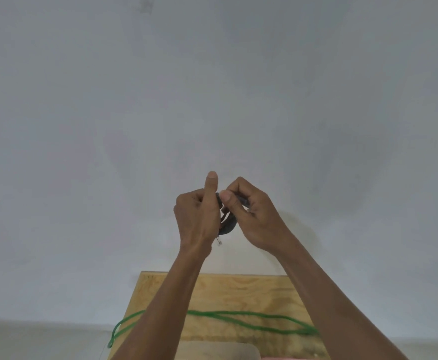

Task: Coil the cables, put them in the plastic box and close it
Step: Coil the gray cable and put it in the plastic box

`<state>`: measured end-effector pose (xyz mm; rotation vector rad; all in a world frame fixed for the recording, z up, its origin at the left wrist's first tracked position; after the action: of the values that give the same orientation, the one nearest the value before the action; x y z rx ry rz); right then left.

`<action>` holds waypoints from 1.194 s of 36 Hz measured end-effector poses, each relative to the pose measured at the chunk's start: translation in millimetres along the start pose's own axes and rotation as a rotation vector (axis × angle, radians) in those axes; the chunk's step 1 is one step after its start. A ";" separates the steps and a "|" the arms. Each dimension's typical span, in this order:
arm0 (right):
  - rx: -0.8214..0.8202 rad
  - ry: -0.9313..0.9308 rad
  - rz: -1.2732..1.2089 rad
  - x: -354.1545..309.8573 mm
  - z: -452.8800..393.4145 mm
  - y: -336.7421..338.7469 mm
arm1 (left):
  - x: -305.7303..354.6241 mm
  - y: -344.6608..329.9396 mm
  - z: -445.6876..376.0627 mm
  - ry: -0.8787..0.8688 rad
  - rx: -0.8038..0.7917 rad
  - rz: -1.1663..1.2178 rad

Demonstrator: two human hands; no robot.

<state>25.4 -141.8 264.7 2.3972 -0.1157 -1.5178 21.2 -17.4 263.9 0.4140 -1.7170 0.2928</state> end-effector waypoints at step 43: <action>-0.059 -0.021 0.101 14.1 -13.1 -11.3 | -10.7 7.1 -14.4 0.237 -0.034 0.058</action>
<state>42.3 -131.5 254.3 2.2943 -0.1904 -1.4800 32.6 -3.9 256.3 0.2929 -1.5014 0.3407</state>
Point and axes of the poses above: each hand's wrist, its own z-axis away from the middle knuckle, its own y-axis out of the back of the hand, x = y × z, the point moved 3 cm from there along -z, towards the middle knuckle, and after that the axes turned 2 degrees about x, right-handed, at the moved point
